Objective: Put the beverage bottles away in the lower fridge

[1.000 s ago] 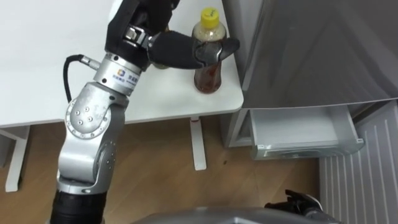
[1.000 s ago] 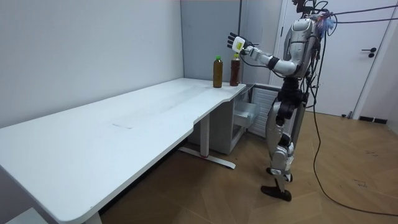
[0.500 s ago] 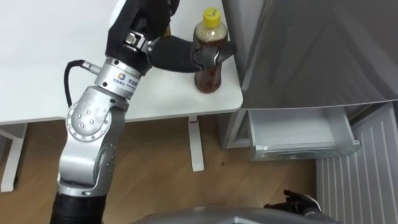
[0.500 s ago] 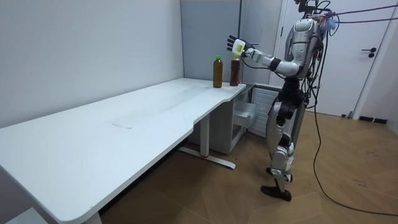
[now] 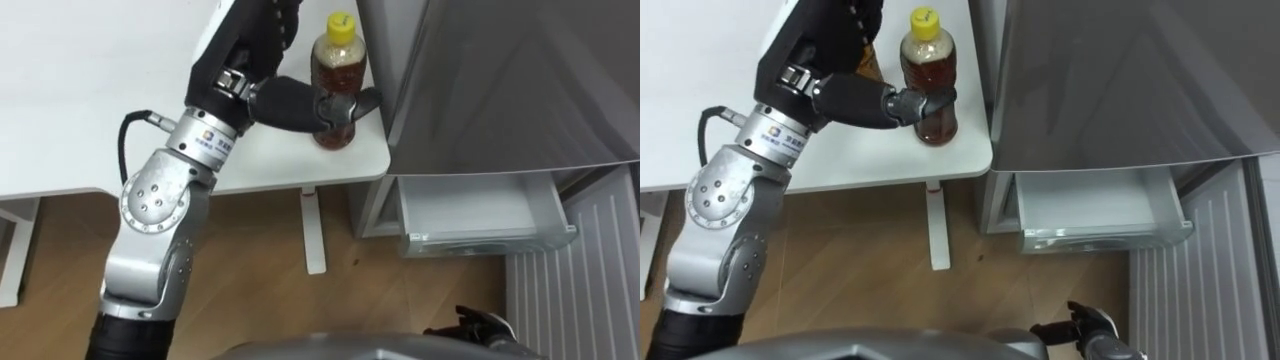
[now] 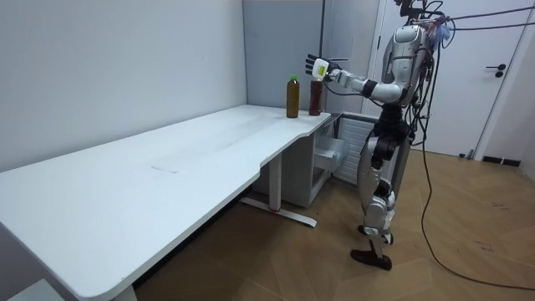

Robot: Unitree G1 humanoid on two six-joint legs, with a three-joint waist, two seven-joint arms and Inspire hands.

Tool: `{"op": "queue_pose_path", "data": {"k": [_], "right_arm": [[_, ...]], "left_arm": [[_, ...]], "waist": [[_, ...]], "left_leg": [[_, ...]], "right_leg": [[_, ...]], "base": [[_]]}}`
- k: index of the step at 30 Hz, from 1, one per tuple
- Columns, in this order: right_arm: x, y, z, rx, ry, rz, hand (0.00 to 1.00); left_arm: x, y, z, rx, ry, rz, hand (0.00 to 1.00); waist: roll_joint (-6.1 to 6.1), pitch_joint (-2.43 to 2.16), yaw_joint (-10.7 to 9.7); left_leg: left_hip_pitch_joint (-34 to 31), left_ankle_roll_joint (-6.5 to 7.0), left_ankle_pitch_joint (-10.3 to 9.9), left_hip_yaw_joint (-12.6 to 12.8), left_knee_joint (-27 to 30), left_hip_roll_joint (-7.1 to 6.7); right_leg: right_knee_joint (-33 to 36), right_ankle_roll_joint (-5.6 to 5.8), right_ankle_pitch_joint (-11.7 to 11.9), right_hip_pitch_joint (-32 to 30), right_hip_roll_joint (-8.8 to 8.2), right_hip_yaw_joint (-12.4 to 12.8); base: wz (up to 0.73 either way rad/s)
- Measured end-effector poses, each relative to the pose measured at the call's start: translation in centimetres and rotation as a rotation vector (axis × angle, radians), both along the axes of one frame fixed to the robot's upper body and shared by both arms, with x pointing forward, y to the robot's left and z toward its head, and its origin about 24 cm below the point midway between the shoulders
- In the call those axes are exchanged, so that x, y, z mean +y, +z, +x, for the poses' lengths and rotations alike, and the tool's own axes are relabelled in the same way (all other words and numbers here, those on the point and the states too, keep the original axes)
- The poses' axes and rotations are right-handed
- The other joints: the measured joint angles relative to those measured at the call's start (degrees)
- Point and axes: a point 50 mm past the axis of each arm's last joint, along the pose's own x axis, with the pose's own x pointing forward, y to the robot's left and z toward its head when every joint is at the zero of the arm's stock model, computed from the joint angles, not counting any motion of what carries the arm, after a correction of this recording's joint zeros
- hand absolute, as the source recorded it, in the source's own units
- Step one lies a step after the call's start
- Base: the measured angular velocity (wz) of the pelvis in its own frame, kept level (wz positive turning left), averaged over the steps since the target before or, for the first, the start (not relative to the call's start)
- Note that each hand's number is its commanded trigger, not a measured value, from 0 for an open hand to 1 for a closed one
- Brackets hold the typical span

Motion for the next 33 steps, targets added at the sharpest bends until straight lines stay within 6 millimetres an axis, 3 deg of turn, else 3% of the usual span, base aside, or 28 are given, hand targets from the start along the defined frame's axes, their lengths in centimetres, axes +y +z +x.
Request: {"op": "queue_pose_path", "data": {"k": [25,30,33], "right_arm": [[0.0,0.0,0.2,-0.008,0.001,0.007,0.00],[0.0,0.0,0.2,-0.008,0.000,-0.002,0.00],[0.1,0.0,0.2,-0.007,0.000,-0.001,0.00]], "left_arm": [[0.8,-3.9,0.6,0.161,0.052,0.057,0.00],[1.1,-4.8,0.8,0.199,0.097,0.072,0.00],[1.1,-4.8,1.1,0.199,0.108,0.072,0.00]], "waist": [[0.87,-0.20,-0.01],[1.22,0.01,-0.60],[1.22,0.49,-1.01]], "left_leg": [[0.90,0.00,0.00,0.93,-0.22,0.48],[0.87,0.00,0.00,0.99,-0.11,0.60],[1.76,0.00,0.00,0.97,-0.25,0.59]], "right_leg": [[0.10,-0.05,0.04,0.11,0.11,0.52],[0.11,-0.13,0.22,0.35,0.19,0.66],[0.03,-0.12,0.26,1.21,0.18,0.66]], "base": [[-0.01],[-0.01],[0.00]]}}
